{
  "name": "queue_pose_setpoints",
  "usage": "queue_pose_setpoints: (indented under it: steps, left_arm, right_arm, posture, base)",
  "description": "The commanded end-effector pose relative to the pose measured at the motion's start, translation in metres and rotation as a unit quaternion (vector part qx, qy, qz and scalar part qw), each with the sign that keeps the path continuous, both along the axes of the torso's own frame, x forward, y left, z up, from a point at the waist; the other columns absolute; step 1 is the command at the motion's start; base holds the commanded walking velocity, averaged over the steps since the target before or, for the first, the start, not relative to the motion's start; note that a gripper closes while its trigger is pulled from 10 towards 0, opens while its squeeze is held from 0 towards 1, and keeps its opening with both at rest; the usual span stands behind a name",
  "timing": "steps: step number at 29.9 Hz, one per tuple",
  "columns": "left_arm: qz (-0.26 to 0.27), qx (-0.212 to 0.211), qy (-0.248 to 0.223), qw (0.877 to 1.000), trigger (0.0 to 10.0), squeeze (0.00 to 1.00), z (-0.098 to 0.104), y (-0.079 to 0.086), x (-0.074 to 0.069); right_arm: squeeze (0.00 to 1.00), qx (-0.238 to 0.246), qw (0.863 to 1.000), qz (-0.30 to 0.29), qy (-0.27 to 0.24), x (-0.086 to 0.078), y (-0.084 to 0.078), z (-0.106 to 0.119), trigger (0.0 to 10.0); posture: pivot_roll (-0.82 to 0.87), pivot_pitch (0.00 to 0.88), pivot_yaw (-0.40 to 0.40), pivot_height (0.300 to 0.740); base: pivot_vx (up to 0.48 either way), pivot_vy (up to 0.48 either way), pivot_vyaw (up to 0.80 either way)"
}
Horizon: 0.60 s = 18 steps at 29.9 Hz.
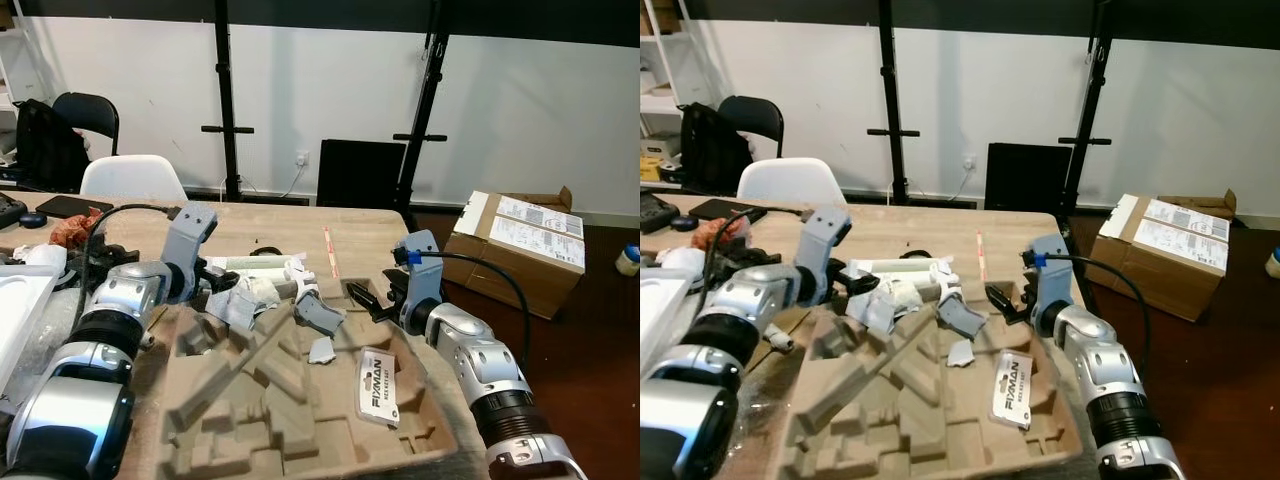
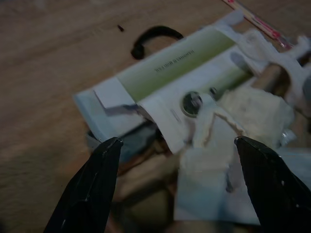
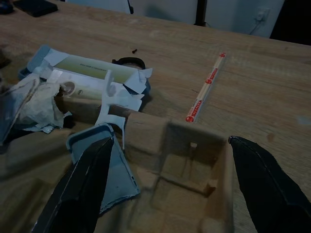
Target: Picking trash to rubbish bin
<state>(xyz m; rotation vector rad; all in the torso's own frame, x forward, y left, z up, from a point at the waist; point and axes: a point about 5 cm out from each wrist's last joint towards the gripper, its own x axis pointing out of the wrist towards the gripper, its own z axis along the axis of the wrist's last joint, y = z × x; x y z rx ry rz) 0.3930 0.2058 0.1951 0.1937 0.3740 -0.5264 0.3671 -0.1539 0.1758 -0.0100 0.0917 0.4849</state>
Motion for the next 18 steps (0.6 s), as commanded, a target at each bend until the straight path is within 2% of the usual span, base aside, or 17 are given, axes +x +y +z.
queue_pose_setpoints:
  steps: [1, 2, 5, 6, 7, 9, 11, 18]
  left_arm:
    - [-0.005, -0.010, 0.013, 1.000, 10.0, 0.00, -0.007, 0.007, -0.004]
    - [-0.005, -0.010, 0.013, 1.000, 10.0, 0.00, -0.007, 0.007, -0.004]
    - [-0.005, -0.103, 0.007, 0.995, 10.0, 0.00, -0.007, 0.012, -0.006]
    - [-0.005, -0.103, 0.007, 0.995, 10.0, 0.00, -0.007, 0.012, -0.006]
    - [0.010, -0.116, -0.001, 0.993, 10.0, 0.00, -0.011, 0.019, -0.008]
    - [0.014, -0.115, -0.002, 0.993, 10.0, 0.00, -0.011, 0.021, -0.008]
    - [0.029, -0.093, -0.012, 0.995, 10.0, 0.00, -0.018, 0.028, -0.010]
    - [0.023, -0.099, 0.006, 0.995, 10.0, 0.00, -0.032, 0.030, -0.016]
  right_arm:
    - [0.00, -0.004, 1.000, 0.005, -0.004, -0.001, 0.000, 0.004, 10.0]
    - [0.00, -0.004, 1.000, 0.005, -0.004, -0.001, 0.000, 0.004, 10.0]
    - [0.00, -0.003, 1.000, 0.006, -0.004, -0.001, 0.000, 0.004, 10.0]
    - [0.00, -0.003, 1.000, 0.006, -0.004, -0.001, 0.000, 0.004, 10.0]
    - [0.00, -0.003, 1.000, 0.006, -0.004, -0.001, 0.000, 0.003, 10.0]
    - [0.00, -0.003, 1.000, 0.006, -0.004, -0.001, 0.000, 0.003, 10.0]
    - [0.00, -0.003, 1.000, 0.008, -0.004, -0.002, 0.000, 0.003, 10.0]
    - [0.00, -0.002, 1.000, 0.010, -0.001, -0.002, 0.000, 0.002, 10.0]
  posture:
    - [0.01, 0.059, -0.021, 0.740]
    - [0.01, 0.059, -0.021, 0.740]
    - [0.01, 0.059, -0.021, 0.740]
    - [0.01, 0.059, -0.021, 0.740]
    - [0.01, 0.059, -0.021, 0.740]
    - [0.01, 0.059, -0.021, 0.740]
    - [0.00, 0.065, -0.023, 0.740]
    - [0.00, 0.070, -0.024, 0.740]
  base:
    - [0.000, 0.000, 0.00]
    - [0.000, 0.000, 0.00]
    - [0.000, 0.000, 0.00]
    - [0.000, 0.000, 0.00]
    - [0.000, 0.000, 0.00]
    - [0.000, 0.000, 0.00]
    - [0.000, 0.000, 0.00]
    - [0.000, 0.000, 0.00]
